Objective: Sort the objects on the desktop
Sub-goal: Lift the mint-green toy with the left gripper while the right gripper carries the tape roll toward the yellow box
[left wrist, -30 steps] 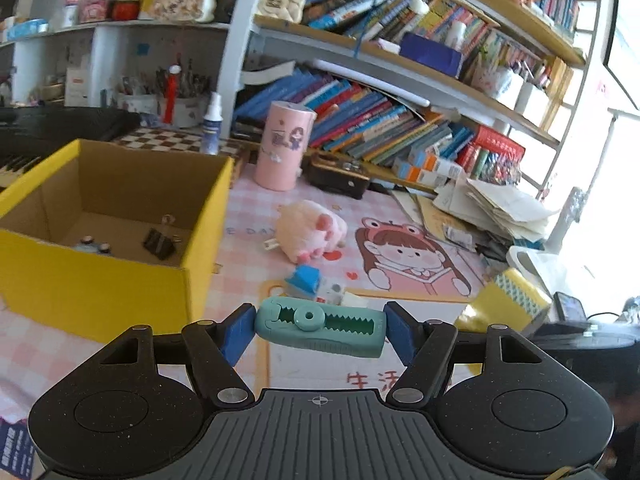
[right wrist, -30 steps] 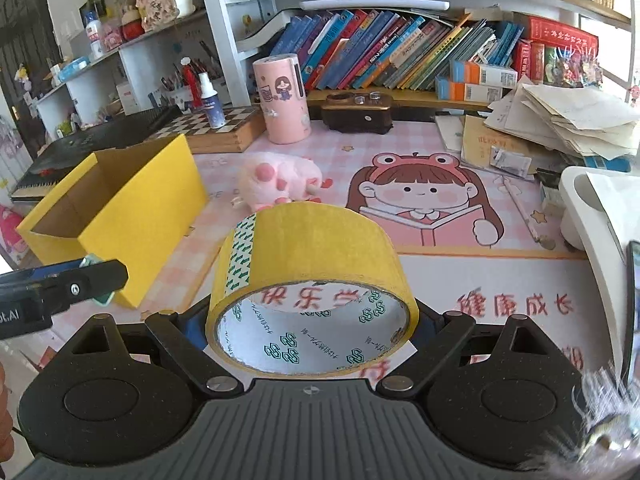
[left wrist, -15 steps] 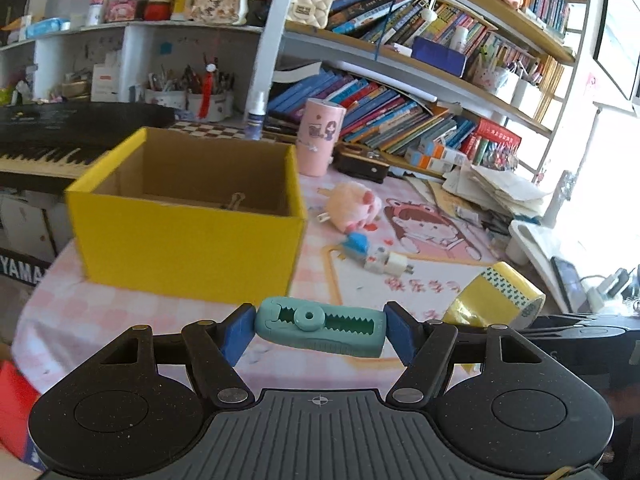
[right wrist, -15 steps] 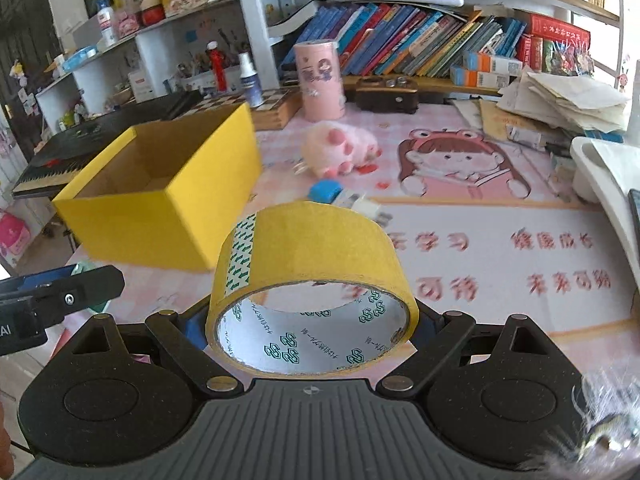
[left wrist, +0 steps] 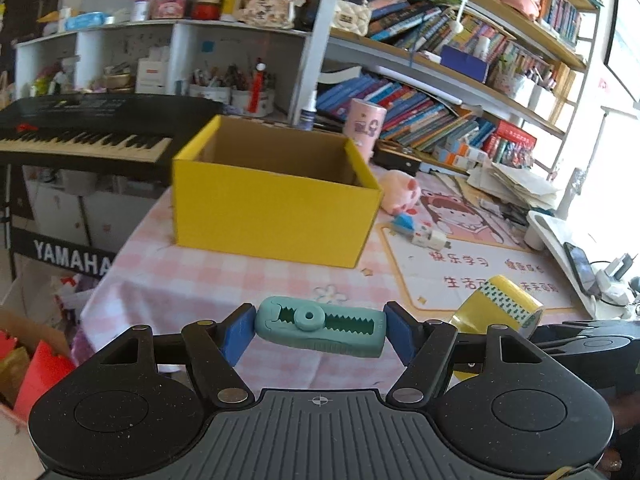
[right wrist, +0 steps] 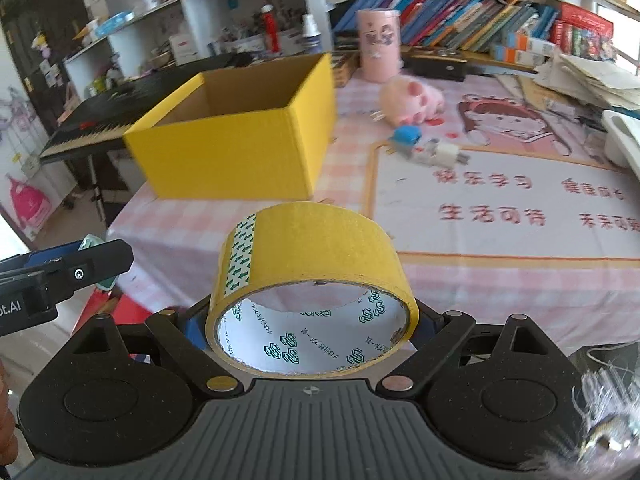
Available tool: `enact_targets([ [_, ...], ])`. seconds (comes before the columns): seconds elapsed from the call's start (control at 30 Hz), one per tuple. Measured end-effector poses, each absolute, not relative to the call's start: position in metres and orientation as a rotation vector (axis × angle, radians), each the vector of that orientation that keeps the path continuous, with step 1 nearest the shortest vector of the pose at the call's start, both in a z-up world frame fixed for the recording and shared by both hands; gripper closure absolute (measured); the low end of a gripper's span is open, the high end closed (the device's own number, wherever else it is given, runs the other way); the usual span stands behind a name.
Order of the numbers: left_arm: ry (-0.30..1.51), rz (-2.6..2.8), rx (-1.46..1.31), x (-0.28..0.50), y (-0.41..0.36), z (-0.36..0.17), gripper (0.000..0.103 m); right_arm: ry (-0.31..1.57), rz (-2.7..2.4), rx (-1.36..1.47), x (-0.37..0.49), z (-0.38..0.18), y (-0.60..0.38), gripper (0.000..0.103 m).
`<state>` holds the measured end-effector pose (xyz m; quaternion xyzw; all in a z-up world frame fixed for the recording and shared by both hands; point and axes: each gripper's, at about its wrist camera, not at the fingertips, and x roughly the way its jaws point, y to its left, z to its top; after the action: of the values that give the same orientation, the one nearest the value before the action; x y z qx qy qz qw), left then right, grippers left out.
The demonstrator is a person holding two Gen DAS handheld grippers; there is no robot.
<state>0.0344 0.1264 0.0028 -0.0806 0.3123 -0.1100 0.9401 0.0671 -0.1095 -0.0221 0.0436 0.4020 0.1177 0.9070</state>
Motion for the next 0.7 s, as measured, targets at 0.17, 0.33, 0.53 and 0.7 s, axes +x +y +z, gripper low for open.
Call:
enact_targets([
  [0.17, 0.618, -0.192, -0.171, 0.018, 0.145, 0.006, 0.033, 0.833, 0.304, 0.053, 0.057, -0.018, -0.081, 0.012],
  [0.33, 0.592, -0.152, -0.196, 0.013, 0.161, 0.010, 0.033, 0.830, 0.362, 0.020, 0.056, -0.014, -0.059, 0.012],
  [0.53, 0.569, -0.138, -0.210, 0.025, 0.167, 0.012, 0.033, 0.781, 0.386, -0.010, 0.061, -0.007, -0.046, 0.012],
  [0.7, 0.510, -0.134, -0.184, 0.051, 0.167, 0.024, 0.033, 0.725, 0.363, 0.004, 0.080, 0.003, -0.051, 0.012],
])
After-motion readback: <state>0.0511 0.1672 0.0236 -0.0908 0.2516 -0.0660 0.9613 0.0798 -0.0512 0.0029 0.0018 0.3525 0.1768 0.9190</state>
